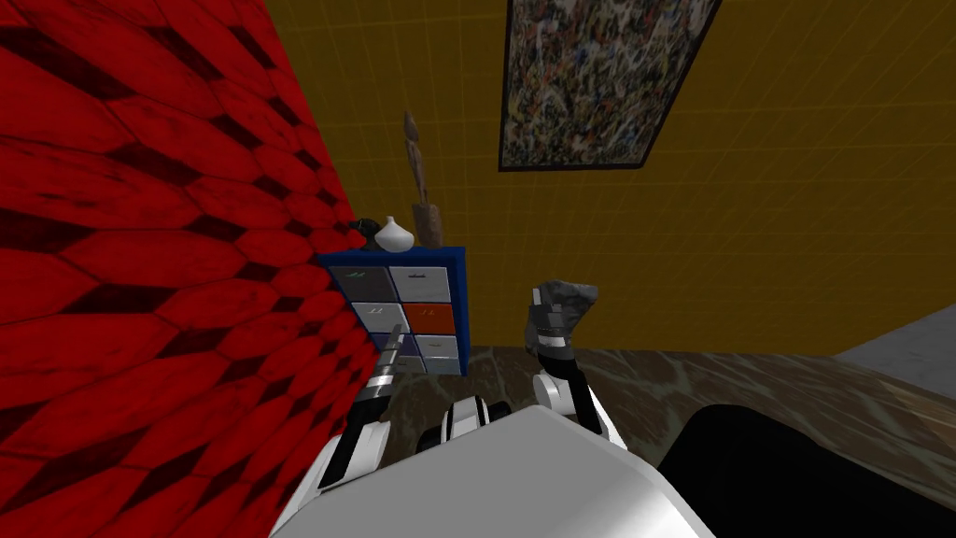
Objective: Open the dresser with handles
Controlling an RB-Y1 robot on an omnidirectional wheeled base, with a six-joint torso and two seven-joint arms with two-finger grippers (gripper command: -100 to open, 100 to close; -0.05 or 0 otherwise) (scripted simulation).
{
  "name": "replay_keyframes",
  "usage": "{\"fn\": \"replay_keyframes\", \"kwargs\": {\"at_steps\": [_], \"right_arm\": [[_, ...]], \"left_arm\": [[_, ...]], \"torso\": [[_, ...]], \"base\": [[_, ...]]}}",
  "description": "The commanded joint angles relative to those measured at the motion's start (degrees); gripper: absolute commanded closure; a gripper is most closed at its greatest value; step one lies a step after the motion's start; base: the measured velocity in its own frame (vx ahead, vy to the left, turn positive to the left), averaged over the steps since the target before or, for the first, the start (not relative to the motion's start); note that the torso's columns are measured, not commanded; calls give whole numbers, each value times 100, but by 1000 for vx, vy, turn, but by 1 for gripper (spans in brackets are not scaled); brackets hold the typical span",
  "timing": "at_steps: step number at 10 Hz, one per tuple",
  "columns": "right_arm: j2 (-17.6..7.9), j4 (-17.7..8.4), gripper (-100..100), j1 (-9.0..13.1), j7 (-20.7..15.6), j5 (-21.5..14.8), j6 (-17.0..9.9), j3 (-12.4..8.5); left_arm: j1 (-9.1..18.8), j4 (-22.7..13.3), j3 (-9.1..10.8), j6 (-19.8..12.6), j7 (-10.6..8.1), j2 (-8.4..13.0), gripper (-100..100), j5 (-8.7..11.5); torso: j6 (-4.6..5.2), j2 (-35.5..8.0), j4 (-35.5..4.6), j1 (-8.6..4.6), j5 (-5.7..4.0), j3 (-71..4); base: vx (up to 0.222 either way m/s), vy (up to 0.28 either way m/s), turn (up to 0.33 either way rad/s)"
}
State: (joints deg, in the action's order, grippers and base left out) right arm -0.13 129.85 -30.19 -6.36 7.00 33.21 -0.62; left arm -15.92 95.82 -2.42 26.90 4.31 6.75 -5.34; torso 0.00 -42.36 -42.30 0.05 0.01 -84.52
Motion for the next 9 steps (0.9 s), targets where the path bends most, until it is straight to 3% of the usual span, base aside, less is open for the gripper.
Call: {"fn": "replay_keyframes", "kwargs": {"at_steps": [1,8,9], "right_arm": [[0,0,0,0,0,0,0,0],[0,0,0,1,0,0,0,0],[0,0,0,0,0,0,0,0]], "left_arm": [[129,-374,-55,-23,24,-6,-100,-34],[458,-1307,-177,-63,60,-99,-100,-108],[419,-1222,-167,-40,64,-93,-100,-103]], "torso": [[0,1,0,2,0,0],[0,-1,0,-1,-1,0],[1,5,1,-2,-1,-2]], "base": [[105,-43,-56],[102,-47,-46],[47,-22,-10]]}}
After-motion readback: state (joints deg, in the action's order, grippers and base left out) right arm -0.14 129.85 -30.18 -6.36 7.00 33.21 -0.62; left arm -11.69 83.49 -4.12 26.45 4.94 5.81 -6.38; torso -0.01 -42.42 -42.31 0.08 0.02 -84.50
